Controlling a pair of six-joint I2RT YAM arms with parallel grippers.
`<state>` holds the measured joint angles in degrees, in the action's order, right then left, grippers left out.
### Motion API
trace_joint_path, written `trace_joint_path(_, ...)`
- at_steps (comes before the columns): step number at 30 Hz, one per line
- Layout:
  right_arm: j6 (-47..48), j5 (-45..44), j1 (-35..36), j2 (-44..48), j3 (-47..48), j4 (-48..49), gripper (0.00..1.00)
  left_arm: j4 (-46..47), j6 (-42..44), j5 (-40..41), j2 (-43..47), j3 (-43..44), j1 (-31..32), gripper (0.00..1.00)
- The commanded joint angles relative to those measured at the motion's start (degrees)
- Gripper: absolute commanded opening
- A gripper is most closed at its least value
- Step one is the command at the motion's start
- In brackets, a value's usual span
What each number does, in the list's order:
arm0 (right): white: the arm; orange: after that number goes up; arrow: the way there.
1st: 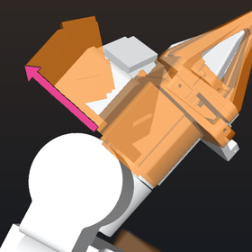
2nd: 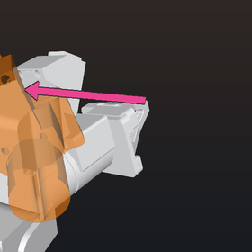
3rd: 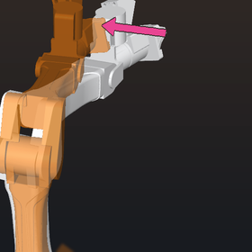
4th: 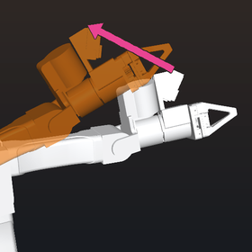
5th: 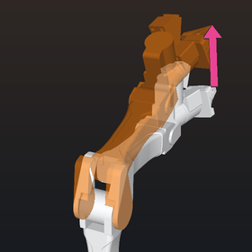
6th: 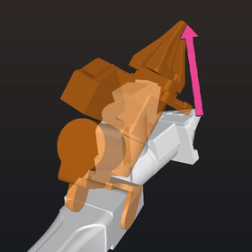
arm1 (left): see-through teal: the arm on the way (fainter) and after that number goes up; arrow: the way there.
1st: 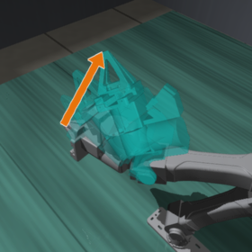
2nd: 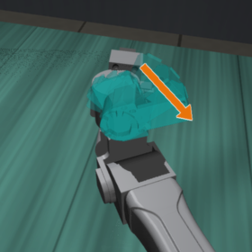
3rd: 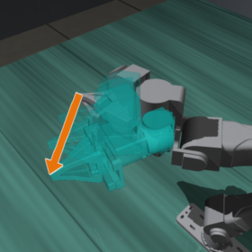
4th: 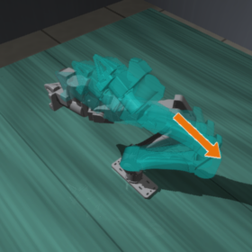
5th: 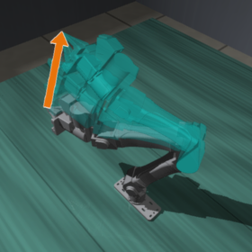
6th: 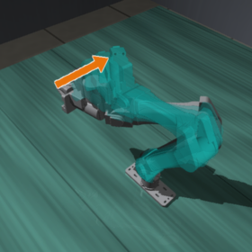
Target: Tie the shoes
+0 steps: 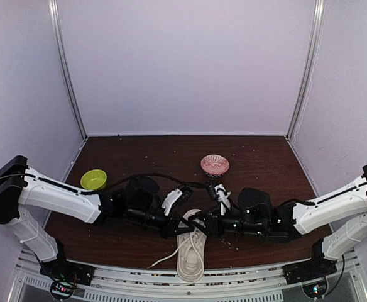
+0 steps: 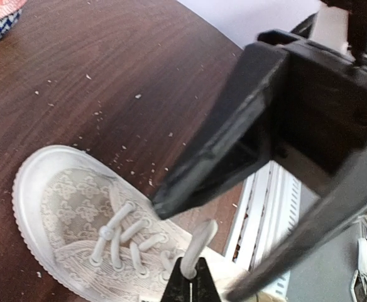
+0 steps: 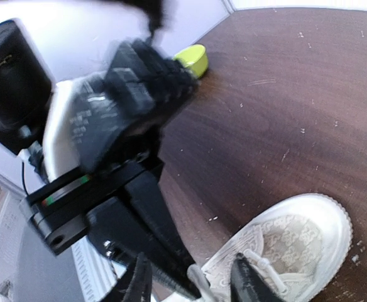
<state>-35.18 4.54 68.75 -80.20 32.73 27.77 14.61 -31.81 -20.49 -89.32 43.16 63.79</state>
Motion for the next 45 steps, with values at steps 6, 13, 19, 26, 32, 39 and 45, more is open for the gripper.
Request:
trace_joint_path(6, -5.7, -7.9, 4.4, 14.1, -7.3, -11.9, 0.61, 6.8, -0.8, 1.2, 0.8, -1.8, -0.3, 0.0)
trace_joint_path(13, -14.6, -10.6, 14.5, 12.8, -8.4, -16.4, 0.5, 6.8, -0.9, 1.0, 1.0, -2.1, -0.3, 0.0)
trace_joint_path(19, -16.0, -9.2, 16.8, 6.9, -7.4, -12.2, 0.41, 6.9, -1.0, 1.3, 1.5, -2.6, -0.4, 0.0)
trace_joint_path(26, -15.6, -8.4, 16.9, 2.8, -6.1, -10.3, 0.37, 7.0, -1.1, 1.5, 1.5, -2.6, -0.4, 0.0)
trace_joint_path(32, -14.8, -7.1, 16.9, 1.8, -5.8, -8.8, 0.34, 7.1, -1.1, 1.1, 1.0, -2.1, -0.4, 0.0)
trace_joint_path(39, -14.0, -5.7, 16.9, 0.5, -5.2, -7.4, 0.11, 6.6, -0.7, 1.1, 1.0, -1.6, -0.3, 0.0)
trace_joint_path(45, -14.1, -11.7, 15.8, 7.0, -6.5, -15.7, 0.0, 6.9, -0.1, 0.3, 1.2, -1.8, -0.4, 0.0)
